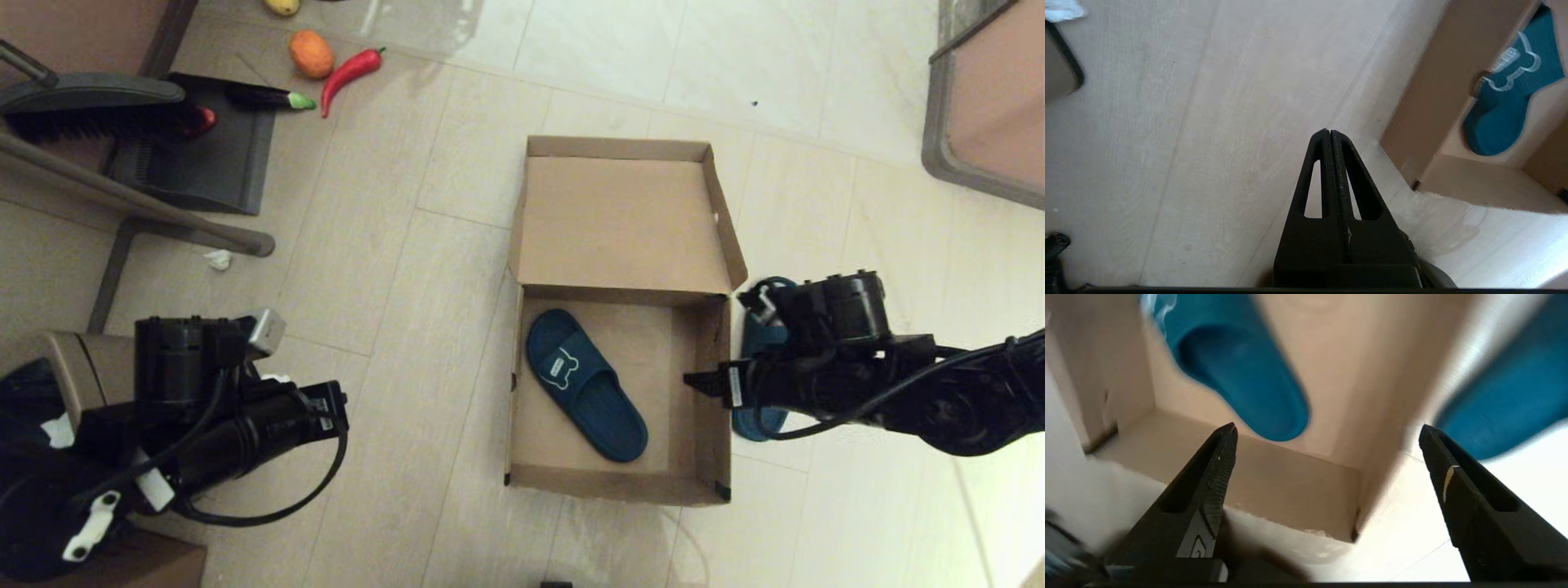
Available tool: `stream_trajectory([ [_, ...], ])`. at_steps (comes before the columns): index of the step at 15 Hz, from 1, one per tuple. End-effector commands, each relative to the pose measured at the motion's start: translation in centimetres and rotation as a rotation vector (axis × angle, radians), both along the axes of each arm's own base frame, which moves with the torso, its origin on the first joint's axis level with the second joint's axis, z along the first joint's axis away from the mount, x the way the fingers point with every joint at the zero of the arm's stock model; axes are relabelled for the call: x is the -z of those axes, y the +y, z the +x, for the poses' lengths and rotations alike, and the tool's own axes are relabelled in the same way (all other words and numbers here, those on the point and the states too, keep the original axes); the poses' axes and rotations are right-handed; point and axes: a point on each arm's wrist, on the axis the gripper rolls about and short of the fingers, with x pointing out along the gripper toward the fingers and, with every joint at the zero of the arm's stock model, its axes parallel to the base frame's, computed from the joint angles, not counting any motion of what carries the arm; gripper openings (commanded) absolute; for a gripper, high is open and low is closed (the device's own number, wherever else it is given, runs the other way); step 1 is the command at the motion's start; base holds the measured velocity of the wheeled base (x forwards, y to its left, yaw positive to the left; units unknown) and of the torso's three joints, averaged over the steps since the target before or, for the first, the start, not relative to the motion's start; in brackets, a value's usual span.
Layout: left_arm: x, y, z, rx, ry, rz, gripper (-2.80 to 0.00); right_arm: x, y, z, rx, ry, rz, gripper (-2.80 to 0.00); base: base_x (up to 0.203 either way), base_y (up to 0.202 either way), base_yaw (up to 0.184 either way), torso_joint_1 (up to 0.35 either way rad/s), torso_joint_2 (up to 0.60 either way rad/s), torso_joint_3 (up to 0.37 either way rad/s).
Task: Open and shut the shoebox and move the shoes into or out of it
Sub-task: Put the shoes out of the shoe box
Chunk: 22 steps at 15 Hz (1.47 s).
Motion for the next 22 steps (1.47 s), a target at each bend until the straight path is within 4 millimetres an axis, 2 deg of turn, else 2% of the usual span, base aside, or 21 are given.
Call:
stream_trajectory([
  [1, -0.2, 0.0, 0.1, -0.001, -0.009, 0.001, -2.8, 0.5, 2.6, 0.1, -0.066, -0.004, -0.043, 0.0, 0.0, 0.0, 0.0, 0.0, 0.0, 0.0],
  [4, -0.4, 0.0, 0.0, -0.004, -0.016, 0.003, -2.8, 2.2, 5.9, 1.2, -0.088, -0.023, -0.196, 0.0, 0.0, 0.0, 0.0, 0.0, 0.0, 0.0],
  [6, -0.5, 0.0, -0.1, -0.004, -0.02, 0.003, -2.8, 4.1, 7.0, 2.1, -0.076, -0.002, -0.278, 0.0, 0.0, 0.0, 0.0, 0.0, 0.0, 0.0],
  [10, -0.6, 0.1, -0.2, -0.007, -0.023, 0.006, -2.8, 7.0, 8.8, 5.6, -0.06, 0.003, -0.312, 0.0, 0.0, 0.0, 0.0, 0.0, 0.0, 0.0],
  [17, -0.4, -0.1, 0.5, -0.003, -0.015, 0.015, -2.8, 10.2, 10.4, 9.1, -0.044, -0.004, -0.304, 0.0, 0.0, 0.0, 0.0, 0.0, 0.0, 0.0],
  [22, -0.3, 0.1, 0.5, -0.012, -0.01, 0.016, -2.8, 10.8, 11.1, 11.2, -0.025, -0.057, -0.268, 0.0, 0.0, 0.0, 0.0, 0.0, 0.0, 0.0],
])
